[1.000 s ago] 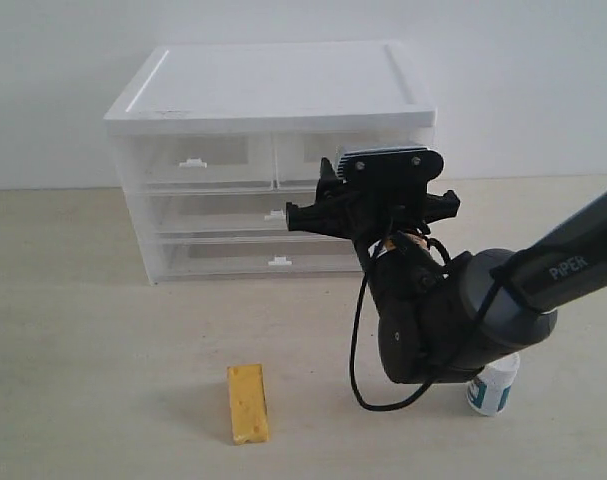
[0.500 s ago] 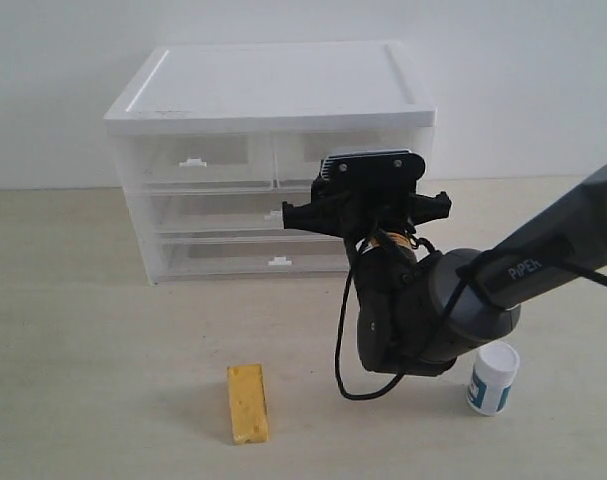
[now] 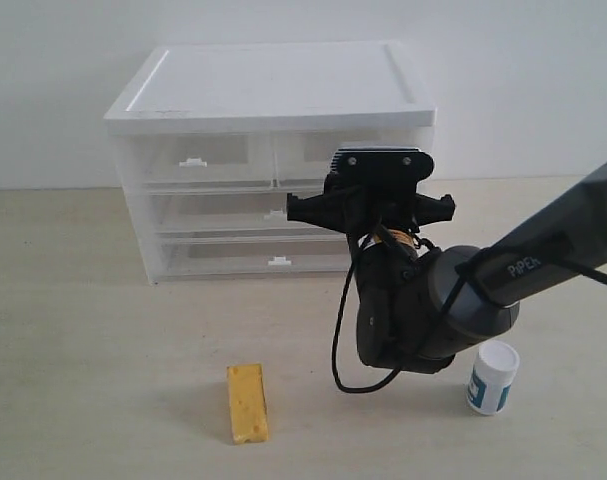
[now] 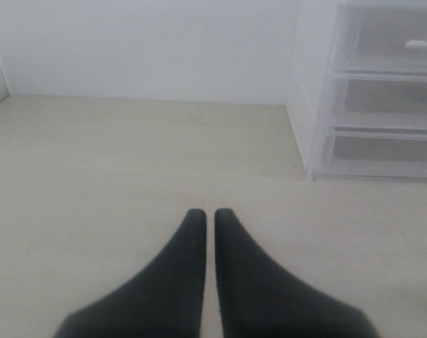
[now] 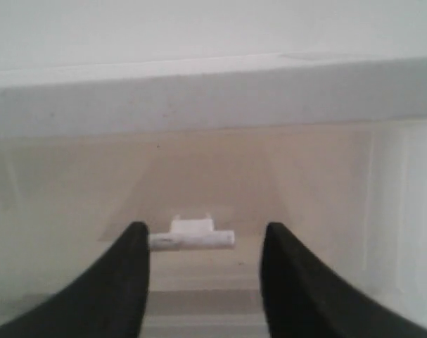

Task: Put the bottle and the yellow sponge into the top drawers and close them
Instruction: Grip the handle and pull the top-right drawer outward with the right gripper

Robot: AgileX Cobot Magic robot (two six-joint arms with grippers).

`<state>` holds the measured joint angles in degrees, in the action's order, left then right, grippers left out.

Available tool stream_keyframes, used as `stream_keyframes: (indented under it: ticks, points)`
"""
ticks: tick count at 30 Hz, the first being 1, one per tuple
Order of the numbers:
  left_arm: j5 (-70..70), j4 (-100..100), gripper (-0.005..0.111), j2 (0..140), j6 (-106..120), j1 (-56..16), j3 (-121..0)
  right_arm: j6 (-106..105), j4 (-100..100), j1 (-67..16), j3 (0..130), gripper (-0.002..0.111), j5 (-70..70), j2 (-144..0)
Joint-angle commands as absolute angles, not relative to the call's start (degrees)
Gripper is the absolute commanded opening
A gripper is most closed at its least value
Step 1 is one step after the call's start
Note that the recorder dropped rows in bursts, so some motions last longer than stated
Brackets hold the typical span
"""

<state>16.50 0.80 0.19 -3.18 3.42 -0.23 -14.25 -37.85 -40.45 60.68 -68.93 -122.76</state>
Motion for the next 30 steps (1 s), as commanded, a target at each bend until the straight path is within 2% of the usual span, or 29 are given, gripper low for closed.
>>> stream_keyframes:
  ticks: [1, 2, 15, 30]
  points:
    - [16.3, 0.4, 0.004, 0.0, -3.0, 3.6, 0.0, -13.5, -37.0, -38.9, 61.8, 0.01, -70.0, -122.7]
    - [16.3, 0.4, 0.004, 0.0, -3.0, 3.6, 0.0, -13.5, -37.0, -38.9, 61.8, -0.001, -70.0, -122.7]
    - [16.3, 0.4, 0.004, 0.0, -3.0, 3.6, 0.0, -21.4, -42.0, -42.8, 61.4, 0.0, -70.0, -122.2]
    - [16.3, 0.4, 0.004, 0.0, -3.0, 3.6, 0.0, -22.2, -46.6, -50.4, 46.5, 0.0, -70.0, -111.4]
